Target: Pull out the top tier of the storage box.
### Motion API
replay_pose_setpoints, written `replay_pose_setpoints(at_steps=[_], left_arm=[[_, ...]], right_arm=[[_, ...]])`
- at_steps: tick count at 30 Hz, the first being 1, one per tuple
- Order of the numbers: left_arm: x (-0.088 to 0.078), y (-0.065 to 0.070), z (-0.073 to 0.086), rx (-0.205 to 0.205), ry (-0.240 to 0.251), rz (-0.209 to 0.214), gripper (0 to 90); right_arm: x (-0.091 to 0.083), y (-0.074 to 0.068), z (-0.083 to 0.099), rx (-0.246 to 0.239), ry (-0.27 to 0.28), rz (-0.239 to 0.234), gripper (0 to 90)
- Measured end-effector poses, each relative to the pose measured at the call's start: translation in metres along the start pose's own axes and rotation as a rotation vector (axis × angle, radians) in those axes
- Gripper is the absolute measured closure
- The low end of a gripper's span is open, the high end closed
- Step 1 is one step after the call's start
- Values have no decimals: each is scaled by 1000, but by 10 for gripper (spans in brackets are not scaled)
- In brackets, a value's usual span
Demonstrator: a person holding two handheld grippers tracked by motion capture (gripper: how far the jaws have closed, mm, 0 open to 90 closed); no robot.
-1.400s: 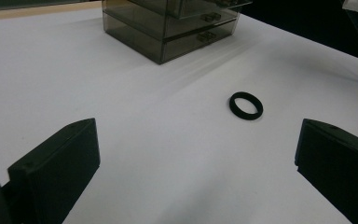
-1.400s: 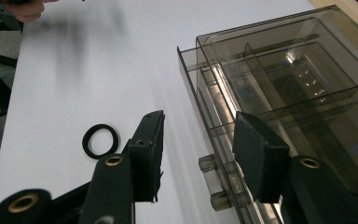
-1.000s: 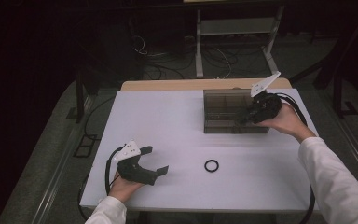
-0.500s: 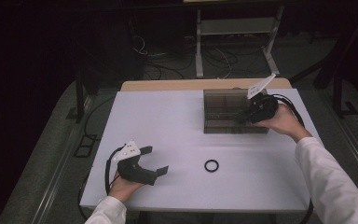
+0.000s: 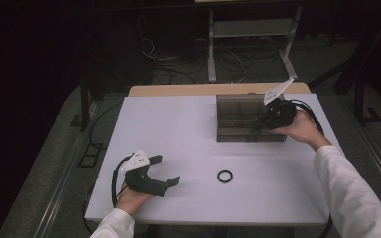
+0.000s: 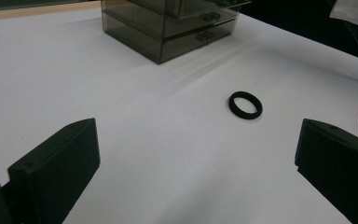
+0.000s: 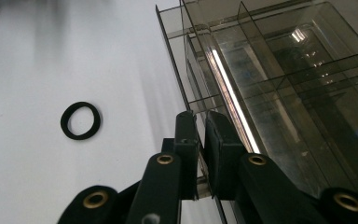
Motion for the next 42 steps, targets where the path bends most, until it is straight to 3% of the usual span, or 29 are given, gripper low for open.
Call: replay_pose_setpoints(at_steps=[19, 42], left_arm=[[0, 0, 0, -2, -1, 0, 0], [1, 0, 1, 0, -4, -1, 0]], right_arm=[[-1, -5, 2, -11, -4, -21, 829], [-2, -20, 7, -28, -4, -45, 834]])
Point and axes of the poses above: each handheld gripper's, and its own axes: x roughly forward along the jaws, z roughly out of its underside, y roughly to its right, the point moved 8 cm from there along x, roughly forward along the jaws, and after that the axes turned 2 degrees about y, right-handed, at the moved point
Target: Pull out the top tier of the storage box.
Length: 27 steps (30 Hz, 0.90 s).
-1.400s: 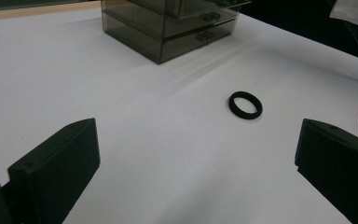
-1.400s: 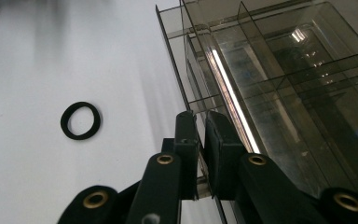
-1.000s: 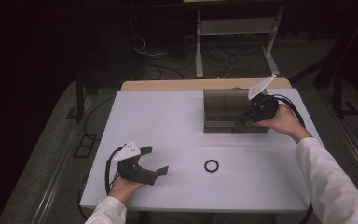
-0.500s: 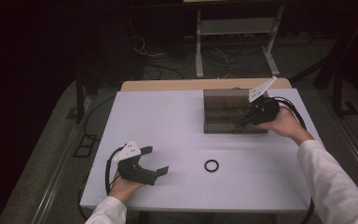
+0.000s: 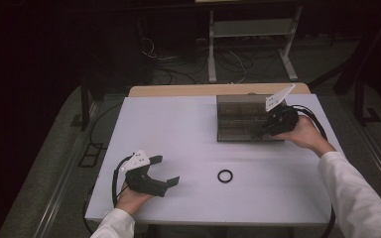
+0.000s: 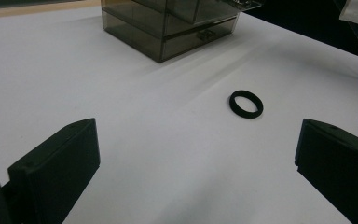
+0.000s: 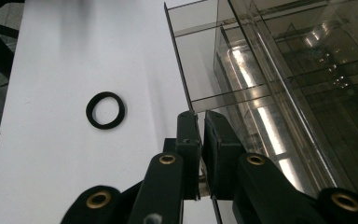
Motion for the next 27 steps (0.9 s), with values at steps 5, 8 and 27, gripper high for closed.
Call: replay_pose_setpoints(at_steps=[5, 8, 27], left_arm=[[0, 0, 0, 0, 0, 0, 0], [0, 0, 0, 0, -2, 0, 0], [0, 0, 0, -1, -1, 0, 0]], right_arm=[[0, -3, 2, 8, 5, -8, 833], [0, -5, 3, 6, 12, -13, 833], [1, -14, 6, -13, -4, -33, 833]])
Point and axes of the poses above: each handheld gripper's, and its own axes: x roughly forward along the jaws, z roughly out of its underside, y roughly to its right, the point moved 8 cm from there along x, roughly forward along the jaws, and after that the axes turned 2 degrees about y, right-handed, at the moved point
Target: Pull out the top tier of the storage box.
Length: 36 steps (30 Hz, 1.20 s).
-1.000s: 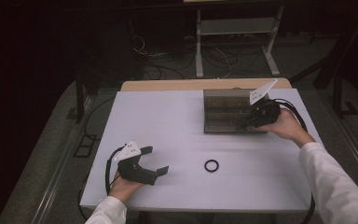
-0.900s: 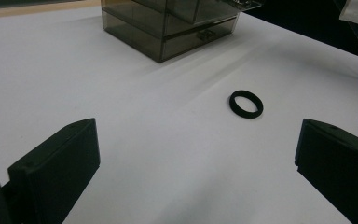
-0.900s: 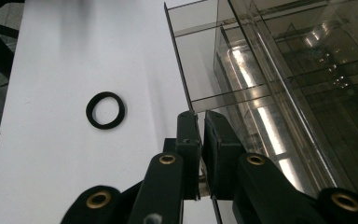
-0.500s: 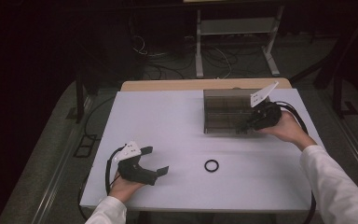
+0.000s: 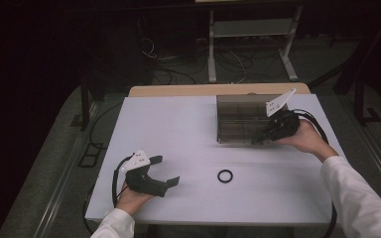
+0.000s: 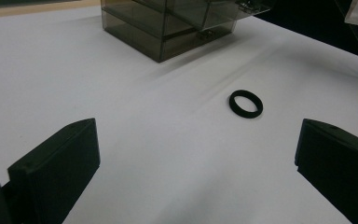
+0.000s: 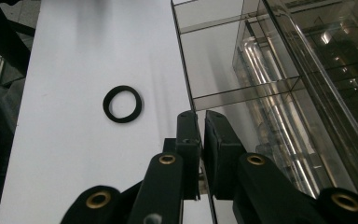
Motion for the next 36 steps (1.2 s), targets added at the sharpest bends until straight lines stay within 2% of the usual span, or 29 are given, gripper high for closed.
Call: replay_pose_setpoints(at_steps=[14, 36], left_arm=[[1, 0, 0, 2, -2, 0, 0], [0, 1, 0, 2, -2, 2, 0]], right_arm=[[-1, -6, 5, -1, 27, -11, 829], [0, -16, 9, 2, 11, -16, 829]])
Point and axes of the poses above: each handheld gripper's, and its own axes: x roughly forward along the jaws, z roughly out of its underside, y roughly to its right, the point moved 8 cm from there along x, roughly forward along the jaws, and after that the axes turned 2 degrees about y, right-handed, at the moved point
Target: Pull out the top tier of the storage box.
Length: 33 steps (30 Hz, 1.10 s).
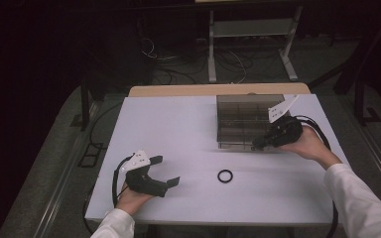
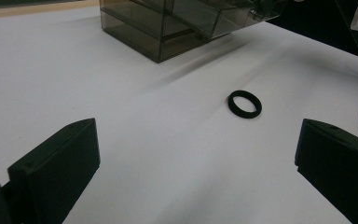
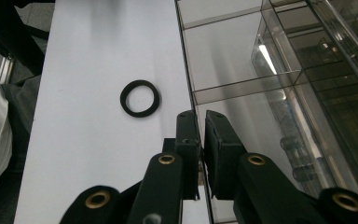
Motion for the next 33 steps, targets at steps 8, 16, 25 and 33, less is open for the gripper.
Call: replay_pose_setpoints(at_steps=[8, 16, 25, 33], left_arm=[[0, 0, 0, -2, 1, 1, 0], [0, 2, -1, 2, 5, 8, 0], [-1, 4, -3, 7, 12, 14, 0], [-1, 4, -3, 6, 13, 17, 0]], right_arm=[[-2, -2, 2, 11, -13, 11, 802], [-3, -5, -4, 16, -15, 36, 735], [-10, -15, -12, 14, -25, 62, 684], [-13, -27, -20, 9, -26, 73, 621]])
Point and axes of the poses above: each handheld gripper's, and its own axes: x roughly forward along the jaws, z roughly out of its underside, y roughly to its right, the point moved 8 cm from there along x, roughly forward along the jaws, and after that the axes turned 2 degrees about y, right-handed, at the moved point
